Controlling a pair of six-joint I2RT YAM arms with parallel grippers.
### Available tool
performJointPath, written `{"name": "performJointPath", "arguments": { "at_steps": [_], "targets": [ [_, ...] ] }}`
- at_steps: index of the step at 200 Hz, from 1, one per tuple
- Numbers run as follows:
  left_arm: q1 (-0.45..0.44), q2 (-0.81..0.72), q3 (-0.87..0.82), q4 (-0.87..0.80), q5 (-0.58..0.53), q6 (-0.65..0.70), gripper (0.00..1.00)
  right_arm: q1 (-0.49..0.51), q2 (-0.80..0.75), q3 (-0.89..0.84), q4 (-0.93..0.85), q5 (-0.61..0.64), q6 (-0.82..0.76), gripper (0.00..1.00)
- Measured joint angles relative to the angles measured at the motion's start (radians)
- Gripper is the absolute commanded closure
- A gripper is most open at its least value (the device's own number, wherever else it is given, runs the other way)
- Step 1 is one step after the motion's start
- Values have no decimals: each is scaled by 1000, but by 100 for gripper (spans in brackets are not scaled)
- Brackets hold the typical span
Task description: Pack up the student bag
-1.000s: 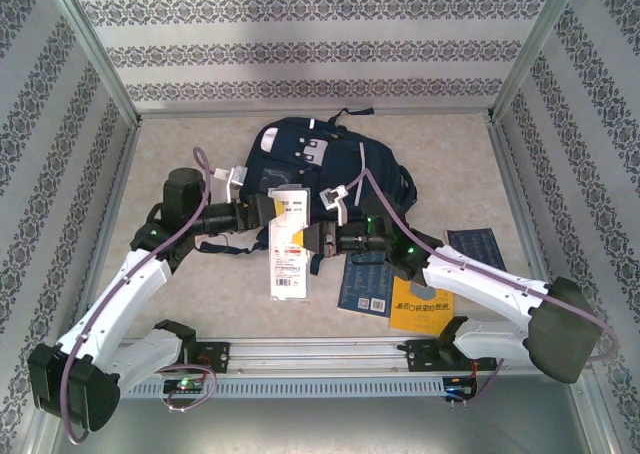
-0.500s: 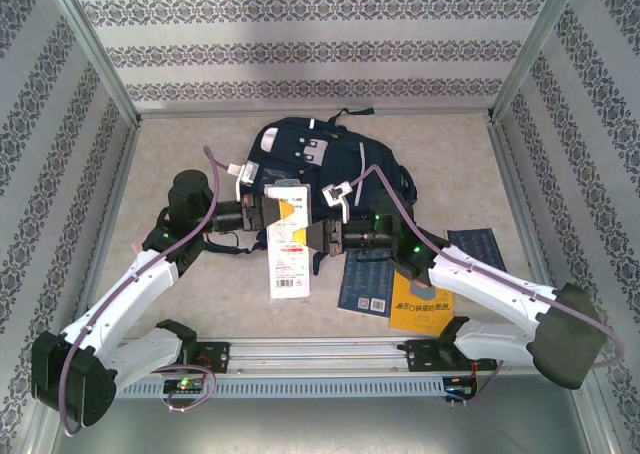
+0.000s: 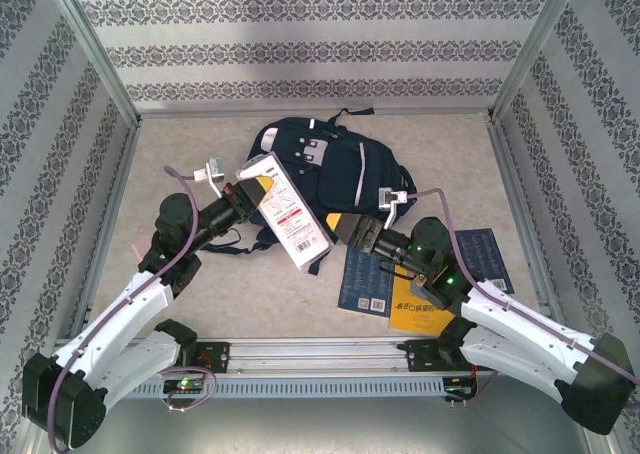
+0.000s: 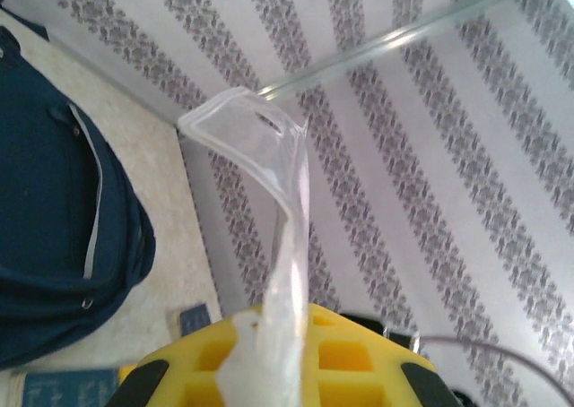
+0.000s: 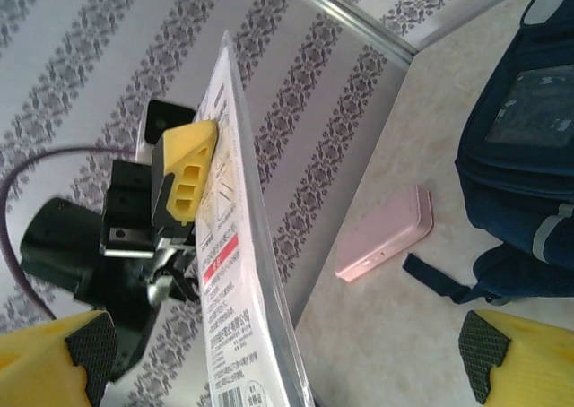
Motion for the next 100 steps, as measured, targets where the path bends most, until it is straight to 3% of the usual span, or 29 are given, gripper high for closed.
{"name": "performJointPath", "arguments": {
  "at_steps": [55, 100],
  "targets": [
    [-104, 21, -2, 104, -258, -67, 100, 22, 113, -11, 164, 58, 136, 5],
    [-148, 63, -2, 133, -349, -71, 100, 42, 226, 1, 325, 72, 212, 28]
  ]
}}
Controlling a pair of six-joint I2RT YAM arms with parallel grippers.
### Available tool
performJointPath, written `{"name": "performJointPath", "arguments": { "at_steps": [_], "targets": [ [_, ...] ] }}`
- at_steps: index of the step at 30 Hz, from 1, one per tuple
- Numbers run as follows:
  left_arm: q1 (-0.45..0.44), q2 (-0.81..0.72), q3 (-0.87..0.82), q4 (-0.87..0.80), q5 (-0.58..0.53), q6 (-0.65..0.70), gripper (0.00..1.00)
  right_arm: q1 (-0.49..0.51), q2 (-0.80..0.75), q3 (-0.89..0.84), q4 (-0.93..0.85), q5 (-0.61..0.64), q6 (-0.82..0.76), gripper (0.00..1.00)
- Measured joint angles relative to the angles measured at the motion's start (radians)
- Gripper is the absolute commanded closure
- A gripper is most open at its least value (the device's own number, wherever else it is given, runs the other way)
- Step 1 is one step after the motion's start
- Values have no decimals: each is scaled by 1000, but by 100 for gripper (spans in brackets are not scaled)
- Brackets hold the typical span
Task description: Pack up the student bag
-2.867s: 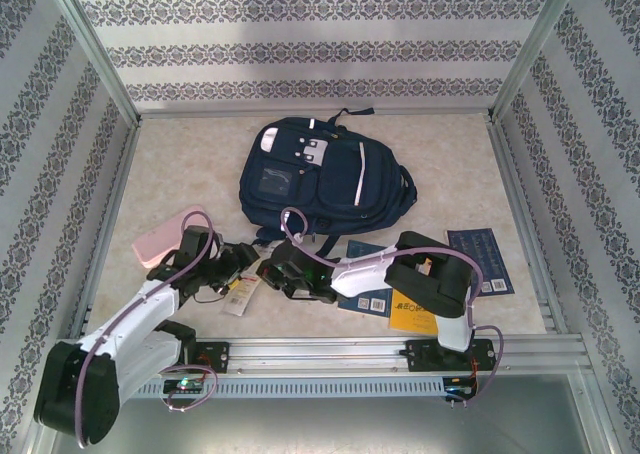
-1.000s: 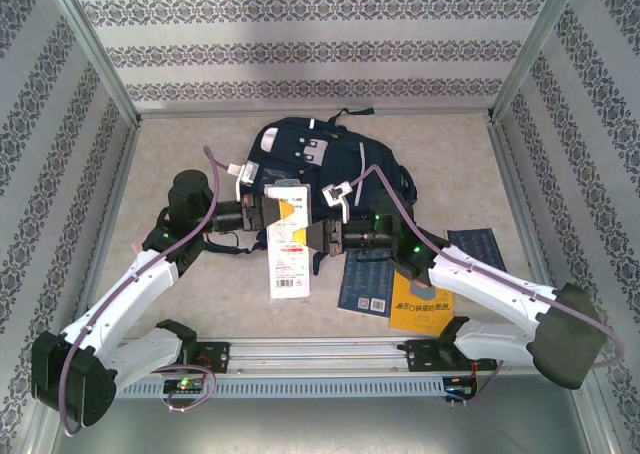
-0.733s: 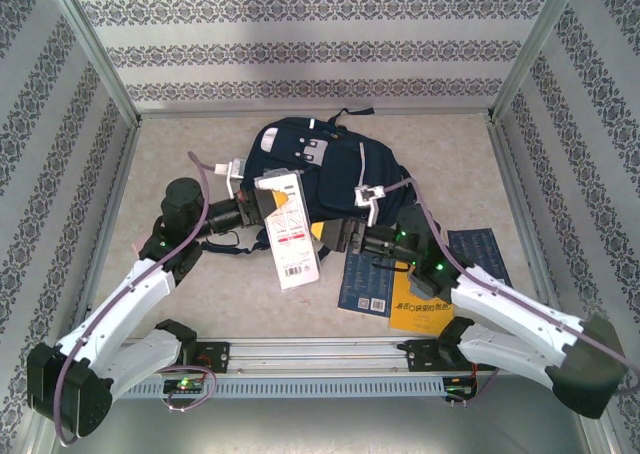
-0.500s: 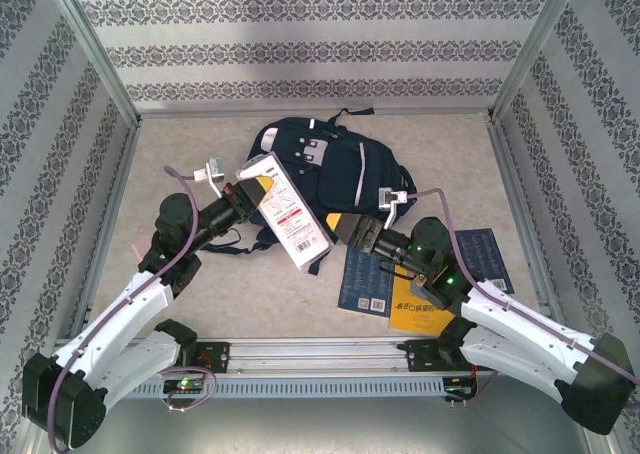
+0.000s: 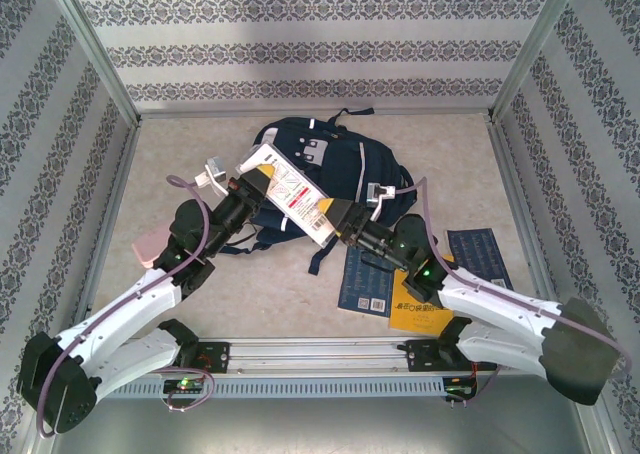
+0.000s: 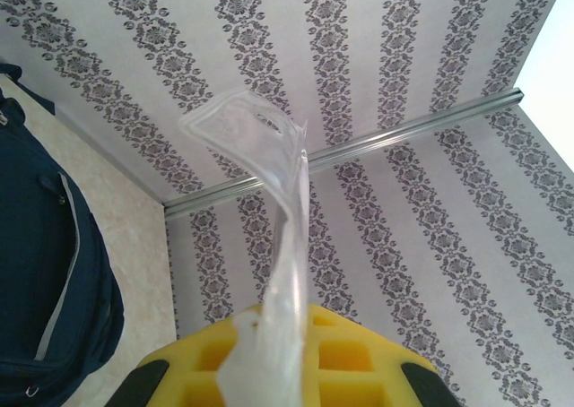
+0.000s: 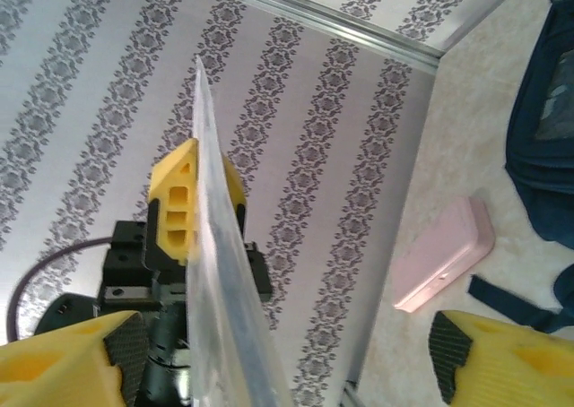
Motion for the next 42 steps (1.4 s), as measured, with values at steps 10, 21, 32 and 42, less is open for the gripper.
{"name": "performJointPath", "arguments": {
  "at_steps": [10, 21, 32, 42],
  "targets": [
    [-32, 13, -2, 24, -59, 1, 100, 11, 36, 24, 91, 38, 26, 78],
    [-38, 18, 19, -100, -64, 85, 23, -54, -43, -1, 32, 76, 20, 94],
    [-39, 406, 537, -552, 43, 475, 24, -442, -473, 60, -605, 123, -199, 98],
    [-38, 1056, 1101, -829, 210, 645, 36, -695, -615, 126, -1096, 212, -401, 98]
  ]
}}
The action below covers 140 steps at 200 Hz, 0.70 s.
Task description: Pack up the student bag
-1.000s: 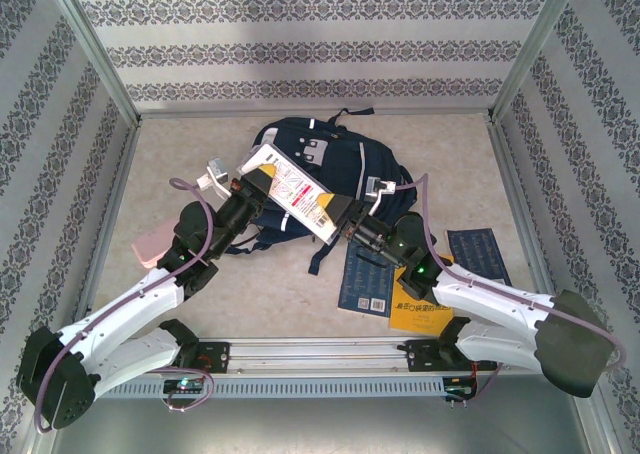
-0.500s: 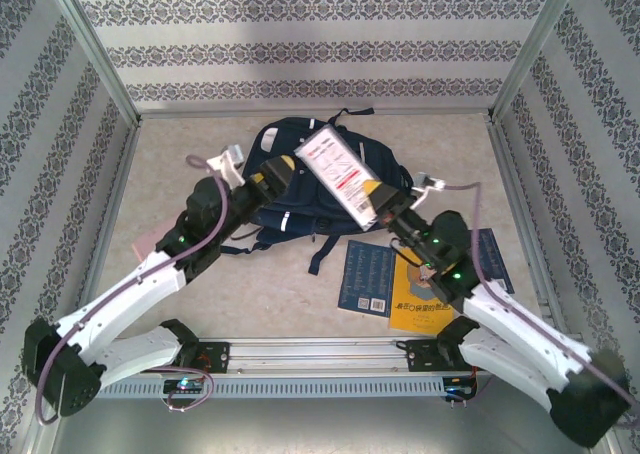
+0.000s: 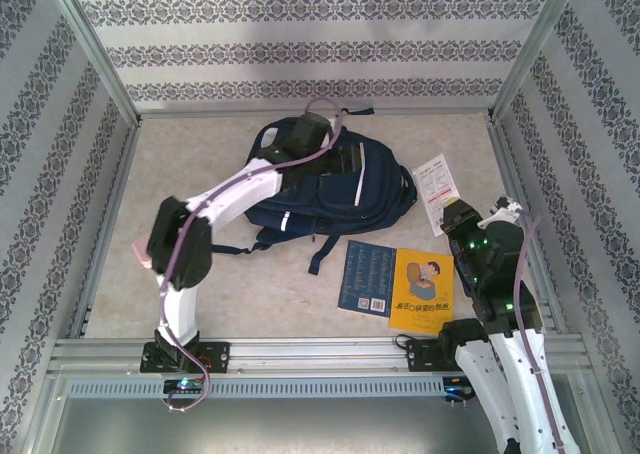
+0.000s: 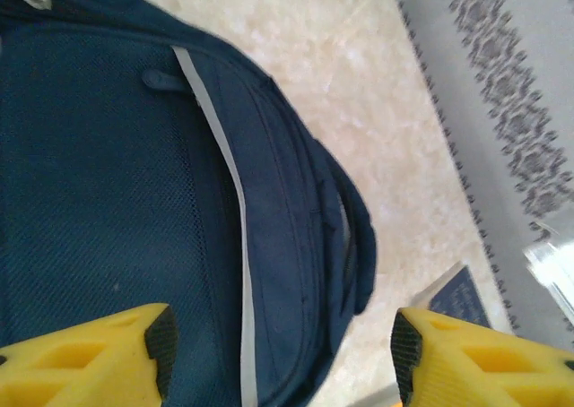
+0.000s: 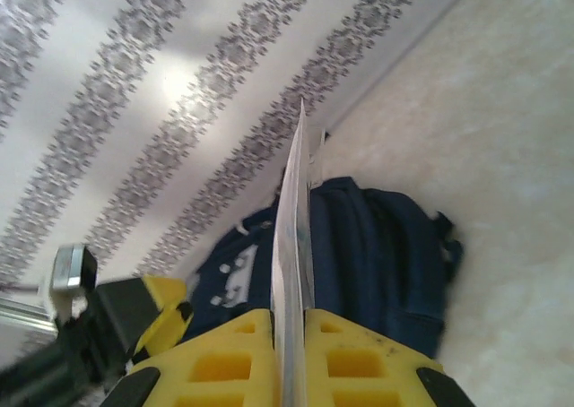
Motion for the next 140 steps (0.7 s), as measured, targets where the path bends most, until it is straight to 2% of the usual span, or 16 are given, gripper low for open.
{"name": "performJointPath", "arguments": {
  "at_steps": [60, 100, 140],
  "targets": [
    [-6, 332, 345, -130, 127, 24, 49, 41, -21, 25, -80, 66, -135, 98],
    [-19, 405, 441, -182, 158, 36, 56, 40, -19, -6, -62, 59, -146, 100],
    [-20, 468, 518, -234, 163, 49, 57, 40, -6, -21, -59, 35, -146, 100]
  ]
}}
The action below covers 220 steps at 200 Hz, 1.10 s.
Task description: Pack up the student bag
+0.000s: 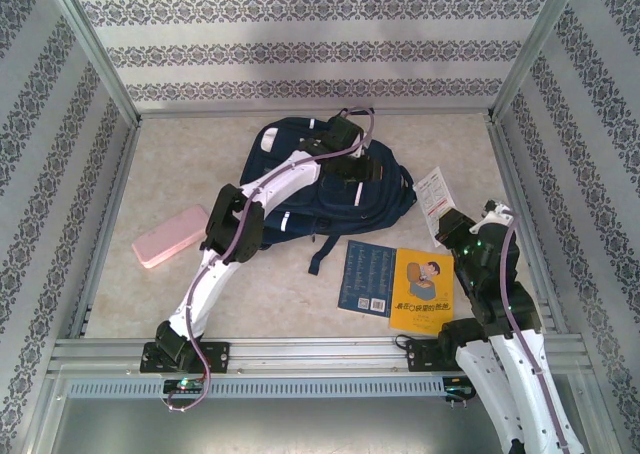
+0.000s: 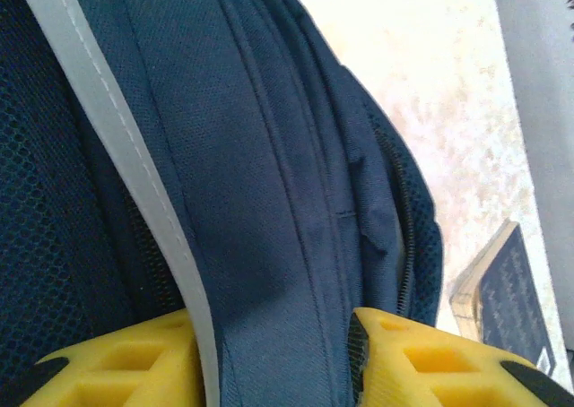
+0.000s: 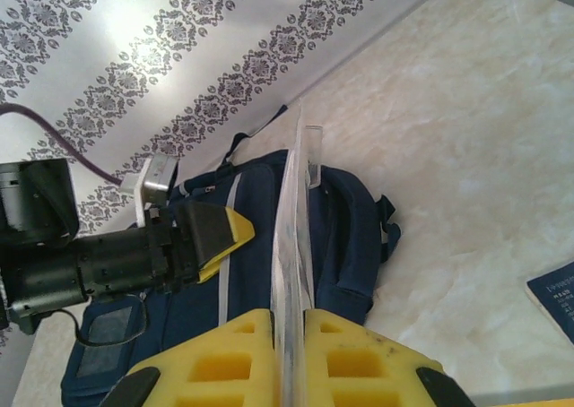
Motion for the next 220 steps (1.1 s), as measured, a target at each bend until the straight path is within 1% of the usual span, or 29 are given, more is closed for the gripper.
{"name": "performJointPath", "arguments": {
  "at_steps": [14, 22, 32, 42, 69, 89, 123, 149, 161, 182, 201, 203, 220],
  "targets": [
    [0, 21, 25, -18, -1, 8, 60, 0, 4, 0, 4, -10, 0, 100],
    [0, 29, 31, -25, -2, 15, 68, -2, 9, 0, 6, -19, 0, 100],
    [0, 41, 43, -37, -7, 20, 85, -2, 18, 0, 8, -27, 1, 100],
    [2, 54, 61, -53, -13, 34, 100, -13, 31, 0, 8, -41, 2, 100],
    [5, 70, 110, -104, -18, 71, 100, -49, 67, 9, -6, -66, -1, 100],
    [8, 42, 110, -138, -34, 115, 100, -62, 98, 43, -38, -83, -5, 100],
    [17, -90, 74, -244, -37, 190, 100, -84, 136, 124, -82, -101, -22, 100],
    [48, -216, 65, -322, -26, 248, 100, -103, 159, 167, -84, -146, -28, 100],
    [69, -269, 65, -337, -13, 267, 100, -107, 178, 175, -77, -196, -30, 100],
    [113, -347, 65, -360, 47, 297, 100, -107, 217, 175, -54, -314, -26, 100],
    [143, -378, 64, -377, 114, 320, 100, -107, 259, 171, -2, -449, 7, 100],
    [145, -380, 64, -378, 121, 321, 100, -107, 259, 171, -2, -449, 7, 100],
    [153, -382, 61, -388, 182, 341, 100, -107, 283, 143, 90, -555, 59, 100]
  ]
}}
